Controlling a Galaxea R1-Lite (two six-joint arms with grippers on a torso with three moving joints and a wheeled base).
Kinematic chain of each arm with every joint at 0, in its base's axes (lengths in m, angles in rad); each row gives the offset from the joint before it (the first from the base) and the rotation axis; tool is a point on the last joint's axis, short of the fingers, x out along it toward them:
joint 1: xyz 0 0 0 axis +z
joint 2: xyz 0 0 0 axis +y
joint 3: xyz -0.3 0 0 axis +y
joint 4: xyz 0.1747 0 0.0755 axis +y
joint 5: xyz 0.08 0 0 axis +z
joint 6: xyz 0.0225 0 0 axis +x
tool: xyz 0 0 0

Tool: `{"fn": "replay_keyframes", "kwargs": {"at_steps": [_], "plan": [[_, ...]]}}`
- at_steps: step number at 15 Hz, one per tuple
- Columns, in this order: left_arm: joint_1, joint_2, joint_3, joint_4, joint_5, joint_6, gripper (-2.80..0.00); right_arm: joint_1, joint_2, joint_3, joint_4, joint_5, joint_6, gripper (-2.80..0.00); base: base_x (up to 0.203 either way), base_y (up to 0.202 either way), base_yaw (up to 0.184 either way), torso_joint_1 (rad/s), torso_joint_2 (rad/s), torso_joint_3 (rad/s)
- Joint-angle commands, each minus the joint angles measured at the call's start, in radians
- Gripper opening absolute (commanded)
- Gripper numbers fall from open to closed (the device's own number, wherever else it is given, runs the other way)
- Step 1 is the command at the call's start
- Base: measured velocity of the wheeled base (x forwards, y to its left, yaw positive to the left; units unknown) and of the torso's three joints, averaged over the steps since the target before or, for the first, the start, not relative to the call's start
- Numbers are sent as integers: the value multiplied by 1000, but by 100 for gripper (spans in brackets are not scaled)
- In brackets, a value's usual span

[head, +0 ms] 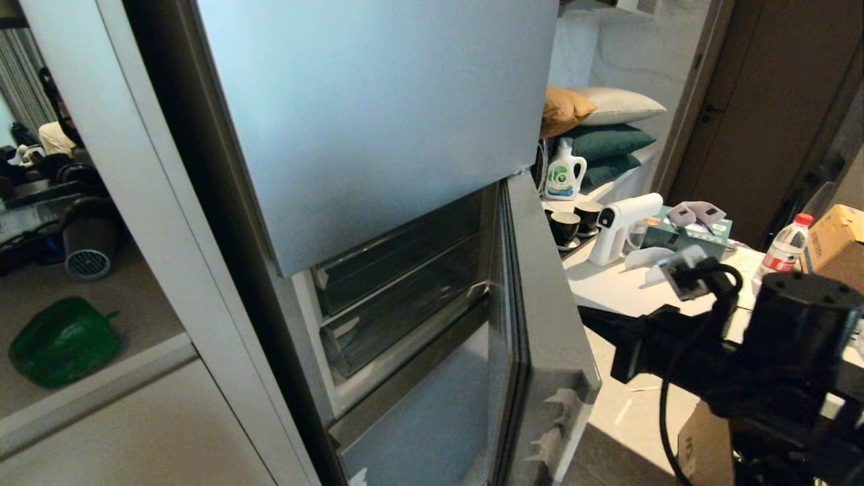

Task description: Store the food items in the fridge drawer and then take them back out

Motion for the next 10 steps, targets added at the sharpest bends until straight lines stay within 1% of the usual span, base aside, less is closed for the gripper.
{"fn": "replay_keyframes", "kwargs": {"at_steps": [1,4,7,8,10], "plan": [[0,1,0,0,0,0,-280,22,180,-118,-6,-6,-1,-280,0,0,0,0,0,0],[0,1,0,0,0,0,-280,50,337,-304,-5,-16,-3,-280,0,0,0,0,0,0],[0,1,0,0,0,0,-280,92,453,-501,3,-18,-3,-280,0,0,0,0,0,0],[0,1,0,0,0,0,-280,115,475,-555,25,-24,-3,-280,0,0,0,0,0,0],[0,1,0,0,0,0,-280,155,501,-611,72,-64,-4,-280,0,0,0,0,0,0]]}}
